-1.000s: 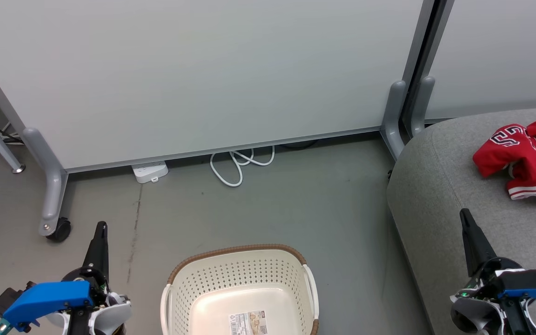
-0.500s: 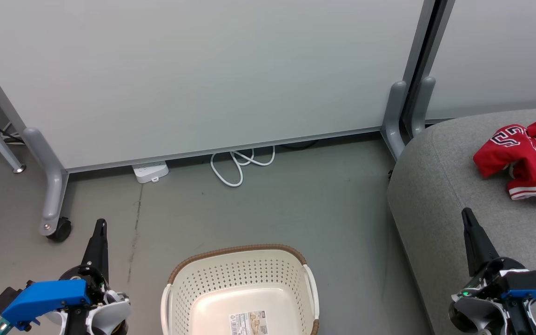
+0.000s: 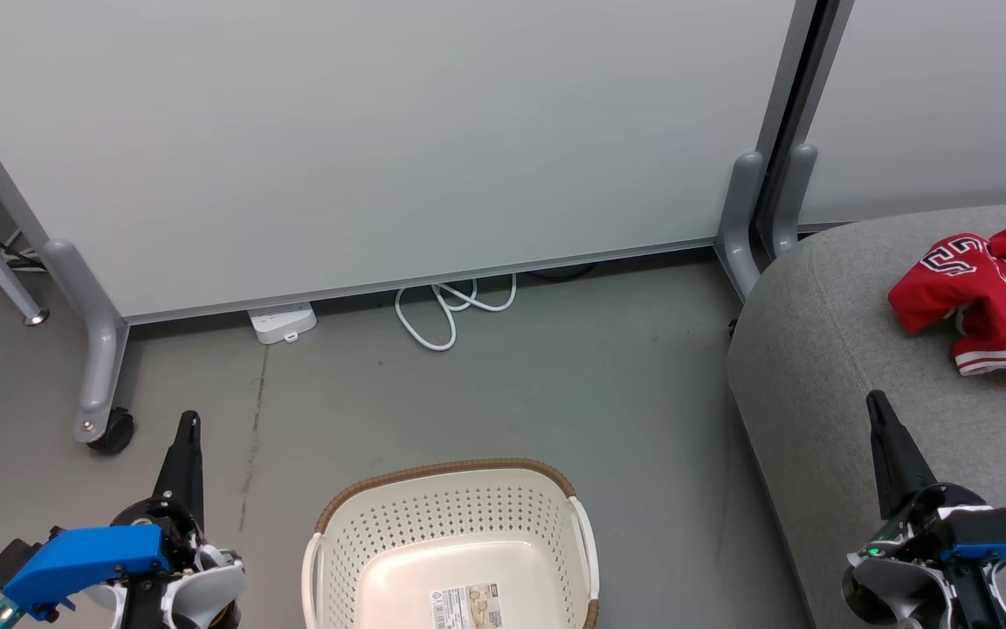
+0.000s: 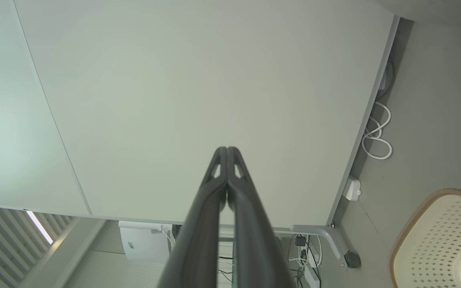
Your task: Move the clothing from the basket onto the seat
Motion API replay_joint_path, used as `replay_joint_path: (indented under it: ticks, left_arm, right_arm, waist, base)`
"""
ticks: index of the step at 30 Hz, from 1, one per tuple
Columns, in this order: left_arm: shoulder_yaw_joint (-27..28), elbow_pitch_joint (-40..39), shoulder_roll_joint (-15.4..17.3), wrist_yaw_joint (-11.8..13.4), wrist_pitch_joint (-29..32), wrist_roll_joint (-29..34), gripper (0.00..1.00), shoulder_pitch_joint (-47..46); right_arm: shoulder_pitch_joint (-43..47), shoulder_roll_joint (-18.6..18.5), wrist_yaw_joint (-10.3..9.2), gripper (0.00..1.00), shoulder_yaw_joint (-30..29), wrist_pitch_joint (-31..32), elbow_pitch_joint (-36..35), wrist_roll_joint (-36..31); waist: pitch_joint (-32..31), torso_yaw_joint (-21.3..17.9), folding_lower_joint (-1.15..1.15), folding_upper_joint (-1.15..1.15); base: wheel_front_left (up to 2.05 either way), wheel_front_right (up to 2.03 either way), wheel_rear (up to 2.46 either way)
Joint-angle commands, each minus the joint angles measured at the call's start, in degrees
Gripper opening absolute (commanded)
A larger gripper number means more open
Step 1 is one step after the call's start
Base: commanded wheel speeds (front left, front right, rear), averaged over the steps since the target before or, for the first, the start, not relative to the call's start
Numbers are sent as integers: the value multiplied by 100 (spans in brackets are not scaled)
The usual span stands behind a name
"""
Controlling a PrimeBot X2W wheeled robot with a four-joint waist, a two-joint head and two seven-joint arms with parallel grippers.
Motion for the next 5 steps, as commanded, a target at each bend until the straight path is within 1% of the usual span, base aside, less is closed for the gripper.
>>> replay_joint_path:
  ticks: [1,5]
  left_arm:
    - [13,-22,-1,-10,22,-13,0,-62]
    - [12,-22,-1,-10,23,-13,0,-62]
  right_arm:
    - [69,11,2,0,-11,18,-18,13]
    - [69,11,2,0,-11,18,-18,14]
  waist:
    - [0,0,0,0]
    - [0,0,0,0]
  base:
    - [0,0,0]
    - [0,0,0]
